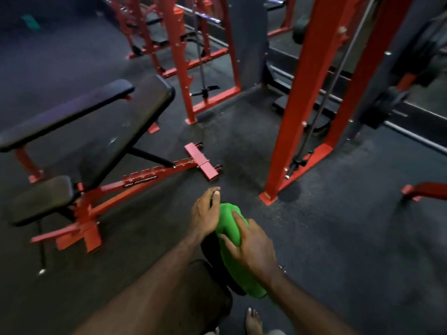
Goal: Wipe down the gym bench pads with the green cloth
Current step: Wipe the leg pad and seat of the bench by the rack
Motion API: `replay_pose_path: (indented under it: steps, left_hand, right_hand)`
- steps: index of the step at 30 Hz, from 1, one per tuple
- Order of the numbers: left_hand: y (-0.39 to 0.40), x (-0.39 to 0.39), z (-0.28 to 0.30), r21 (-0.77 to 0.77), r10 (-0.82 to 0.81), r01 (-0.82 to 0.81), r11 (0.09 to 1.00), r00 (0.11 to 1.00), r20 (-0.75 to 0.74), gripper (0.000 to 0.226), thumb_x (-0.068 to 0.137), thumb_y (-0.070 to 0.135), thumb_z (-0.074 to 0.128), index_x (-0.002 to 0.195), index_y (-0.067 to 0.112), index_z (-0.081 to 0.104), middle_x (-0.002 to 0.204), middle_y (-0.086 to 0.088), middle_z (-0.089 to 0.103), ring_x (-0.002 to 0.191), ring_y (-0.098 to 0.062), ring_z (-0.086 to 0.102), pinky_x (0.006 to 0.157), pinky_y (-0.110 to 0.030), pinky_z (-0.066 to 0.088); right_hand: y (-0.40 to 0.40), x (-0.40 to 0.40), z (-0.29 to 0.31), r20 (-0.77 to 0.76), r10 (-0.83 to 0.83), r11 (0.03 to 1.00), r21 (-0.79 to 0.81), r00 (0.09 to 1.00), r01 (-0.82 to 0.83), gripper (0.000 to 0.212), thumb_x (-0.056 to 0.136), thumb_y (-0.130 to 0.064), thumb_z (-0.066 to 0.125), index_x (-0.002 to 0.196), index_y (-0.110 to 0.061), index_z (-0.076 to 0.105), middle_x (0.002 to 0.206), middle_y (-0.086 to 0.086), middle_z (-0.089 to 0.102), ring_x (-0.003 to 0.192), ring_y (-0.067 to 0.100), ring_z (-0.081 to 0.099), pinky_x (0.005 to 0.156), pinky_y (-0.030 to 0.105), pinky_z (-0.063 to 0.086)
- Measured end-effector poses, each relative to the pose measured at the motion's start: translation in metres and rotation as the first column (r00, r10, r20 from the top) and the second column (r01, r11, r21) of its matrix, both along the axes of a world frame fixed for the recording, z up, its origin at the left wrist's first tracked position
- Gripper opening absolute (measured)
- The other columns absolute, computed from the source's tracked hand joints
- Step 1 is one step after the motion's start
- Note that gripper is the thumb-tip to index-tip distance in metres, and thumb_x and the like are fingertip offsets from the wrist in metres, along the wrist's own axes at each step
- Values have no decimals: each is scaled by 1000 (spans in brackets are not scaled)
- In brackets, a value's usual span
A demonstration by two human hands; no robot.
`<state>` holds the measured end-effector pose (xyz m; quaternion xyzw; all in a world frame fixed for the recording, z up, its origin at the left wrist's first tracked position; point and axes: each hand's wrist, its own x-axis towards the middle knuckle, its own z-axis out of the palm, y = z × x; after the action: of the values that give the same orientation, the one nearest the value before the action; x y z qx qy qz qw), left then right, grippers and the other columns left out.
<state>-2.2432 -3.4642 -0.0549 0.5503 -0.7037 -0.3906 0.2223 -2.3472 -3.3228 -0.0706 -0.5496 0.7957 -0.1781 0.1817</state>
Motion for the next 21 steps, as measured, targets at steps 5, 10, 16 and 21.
replay_pose_path:
  steps: [5, 10, 16, 21]
  left_hand:
    - [-3, 0, -9, -49, -202, 206, 977, 976, 76, 38, 105, 29, 37, 120, 21, 71, 126, -2, 71, 122, -26, 63, 110, -40, 42]
    - [3, 6, -5, -151, -326, 347, 926, 933, 151, 34, 106, 24, 39, 117, 19, 70, 120, 0, 73, 115, -23, 62, 114, -42, 35]
    - [-26, 40, -17, -154, -447, 473, 868, 877, 175, 45, 93, 28, 49, 133, 12, 64, 136, -8, 65, 128, -28, 58, 112, -30, 34]
    - [-23, 51, -21, -147, -517, 538, 830, 841, 158, 49, 93, 28, 47, 137, 15, 64, 146, -5, 58, 141, -23, 48, 119, -25, 22]
  right_hand:
    - [28, 6, -12, -13, -174, 983, -67, 985, 173, 82, 84, -82, 40, 155, -41, 39, 122, 0, 59, 110, 23, 62, 87, 39, 54]
    - [-10, 26, -9, -184, -178, 983, -78, 967, 166, 78, 85, -77, 47, 151, -36, 41, 120, 4, 59, 103, 30, 62, 81, 45, 53]
    - [65, 21, -46, 54, -366, 887, -280, 929, 366, 82, 85, -85, 53, 152, -38, 44, 123, -2, 61, 106, 21, 62, 88, 38, 56]
    - [58, 34, -45, 116, -464, 825, -304, 878, 476, 85, 82, -83, 58, 151, -35, 47, 124, -3, 59, 110, 21, 62, 94, 39, 54]
